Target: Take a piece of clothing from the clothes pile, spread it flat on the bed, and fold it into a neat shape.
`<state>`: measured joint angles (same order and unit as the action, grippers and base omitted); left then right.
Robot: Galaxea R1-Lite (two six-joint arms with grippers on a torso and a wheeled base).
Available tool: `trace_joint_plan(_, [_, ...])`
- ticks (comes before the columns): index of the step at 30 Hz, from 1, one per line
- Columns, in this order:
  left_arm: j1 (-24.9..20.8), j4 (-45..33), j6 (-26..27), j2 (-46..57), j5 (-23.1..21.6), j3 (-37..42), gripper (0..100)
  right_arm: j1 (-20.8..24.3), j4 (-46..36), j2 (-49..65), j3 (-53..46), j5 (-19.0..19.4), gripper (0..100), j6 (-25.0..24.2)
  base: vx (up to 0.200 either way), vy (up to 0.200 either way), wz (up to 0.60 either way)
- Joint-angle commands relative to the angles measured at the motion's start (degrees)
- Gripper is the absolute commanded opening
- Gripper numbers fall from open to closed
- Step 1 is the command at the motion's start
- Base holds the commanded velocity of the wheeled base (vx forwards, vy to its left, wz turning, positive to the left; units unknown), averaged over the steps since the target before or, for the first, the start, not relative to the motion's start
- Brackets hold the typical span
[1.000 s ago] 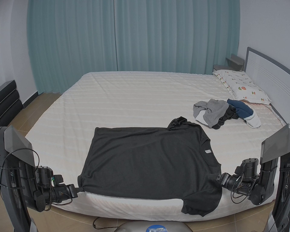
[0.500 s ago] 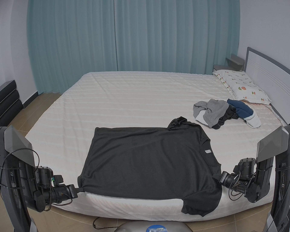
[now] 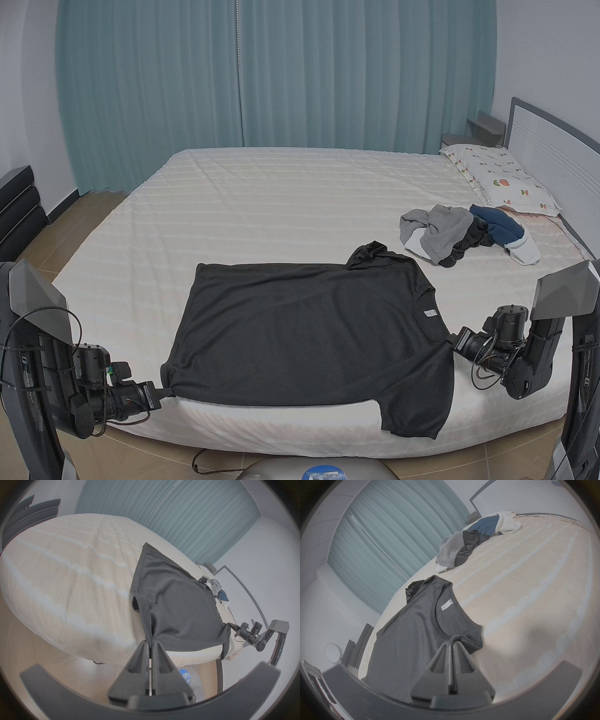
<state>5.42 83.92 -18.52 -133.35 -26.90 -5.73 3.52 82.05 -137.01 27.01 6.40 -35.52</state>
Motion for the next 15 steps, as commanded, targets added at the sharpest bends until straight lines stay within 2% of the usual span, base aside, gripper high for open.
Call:
trace_joint_plan(1, [0.0, 0.0, 0.0, -0.2, 0.0, -0.1, 0, 0.3, -0.8, -0.5, 3.2, 0.1, 0, 0.3, 0.000, 0.000, 0.00])
trace_joint_plan(2, [-0.1, 0.0, 0.0, -0.2, 0.0, -0.1, 0, 0.3, -0.8, -1.0, 3.4, 0.2, 0, 0.4, 0.000, 0.000, 0.00])
trace_joint_plan(3, [-0.1, 0.0, 0.0, -0.3, 0.0, -0.1, 0, 0.4, -0.8, -1.6, 3.4, 0.2, 100, 0.4, 0.000, 0.000, 0.00])
trace_joint_plan(8, [-0.1, 0.0, 0.0, -0.7, 0.0, -0.2, 0, -0.4, -0.6, -1.0, 1.8, 0.3, 100, 0.5, 0.000, 0.000, 0.00])
trace_joint_plan(11, [-0.1, 0.0, 0.1, -0.8, 0.0, -0.2, 0, -1.9, -0.1, 1.3, -1.0, 1.9, 100, 0.8, 0.000, 0.000, 0.00])
trace_joint_plan(14, [-0.1, 0.0, 0.1, -0.8, 0.0, -0.2, 0, -3.8, 0.7, 4.4, -5.3, 5.7, 100, 2.1, 0.000, 0.000, 0.00])
trace_joint_plan(15, [0.0, 0.0, 0.1, -0.8, 0.0, -0.2, 0, -4.8, 1.9, 5.9, -8.6, 8.6, 100, 2.8, 0.000, 0.000, 0.00])
